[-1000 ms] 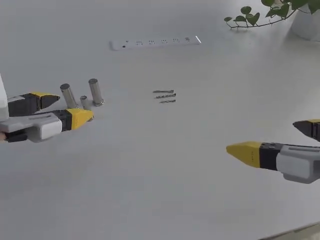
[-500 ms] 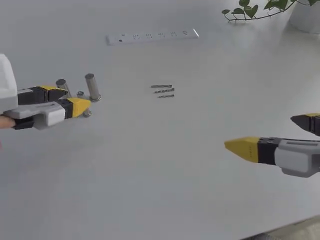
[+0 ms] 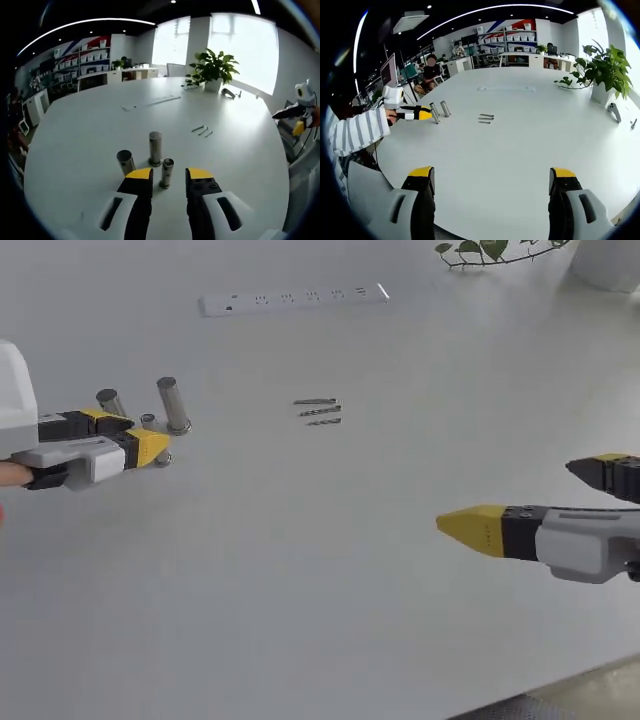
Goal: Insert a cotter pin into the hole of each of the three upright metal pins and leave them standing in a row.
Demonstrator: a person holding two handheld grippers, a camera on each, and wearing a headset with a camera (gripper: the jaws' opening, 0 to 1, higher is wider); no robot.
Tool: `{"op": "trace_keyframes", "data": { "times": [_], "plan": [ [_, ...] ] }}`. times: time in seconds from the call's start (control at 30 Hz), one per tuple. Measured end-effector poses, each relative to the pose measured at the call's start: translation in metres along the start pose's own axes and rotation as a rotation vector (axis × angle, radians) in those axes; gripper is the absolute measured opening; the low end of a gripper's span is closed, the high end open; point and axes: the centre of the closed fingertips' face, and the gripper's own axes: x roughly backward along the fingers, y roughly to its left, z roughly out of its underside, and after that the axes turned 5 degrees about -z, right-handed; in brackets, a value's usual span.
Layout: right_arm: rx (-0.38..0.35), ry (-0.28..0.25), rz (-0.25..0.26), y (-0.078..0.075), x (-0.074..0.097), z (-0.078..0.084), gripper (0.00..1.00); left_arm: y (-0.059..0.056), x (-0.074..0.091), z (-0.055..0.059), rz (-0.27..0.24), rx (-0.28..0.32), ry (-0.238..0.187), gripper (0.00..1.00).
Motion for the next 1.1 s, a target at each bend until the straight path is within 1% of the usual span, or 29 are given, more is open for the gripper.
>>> {"op": "trace_keyframes", "data": {
  "times": [0.13,0.23,0.37,0.43,0.53,0.77,0.83,0.9,1.1],
  "plan": [
    [-0.001,0.003,0.001,0.0,-0.001,0.0,0.94,0.001,-0.005,0.002,0.003,-0.002,0.011,0.17],
    [0.0,0.005,0.001,0.002,-0.001,0.0,0.93,0.002,-0.007,0.003,-0.001,-0.021,0.017,0.17],
    [-0.001,0.01,0.0,0.002,-0.002,0.001,0.93,0.004,-0.011,0.007,-0.009,-0.042,0.032,0.13],
    [-0.001,0.01,0.0,0.002,-0.002,0.001,0.93,0.004,-0.012,0.007,-0.008,-0.036,0.033,0.12],
    [-0.002,0.011,0.001,0.002,-0.002,0.002,0.93,0.005,-0.013,0.007,-0.008,-0.041,0.032,0.08],
    [-0.003,0.013,-0.001,0.002,-0.003,0.002,0.93,0.005,-0.016,0.007,-0.009,-0.069,0.031,0.06],
    [-0.002,0.013,-0.002,0.003,-0.003,0.002,0.93,0.005,-0.016,0.007,-0.01,-0.087,0.031,0.06],
    [-0.003,0.012,-0.004,0.004,-0.002,0.002,0.93,0.002,-0.015,0.008,-0.002,-0.086,0.036,0.06],
    [0.0,0.009,-0.007,0.006,-0.001,0.001,0.93,0.005,-0.015,0.008,-0.016,-0.088,0.037,0.05]
  ]
}}
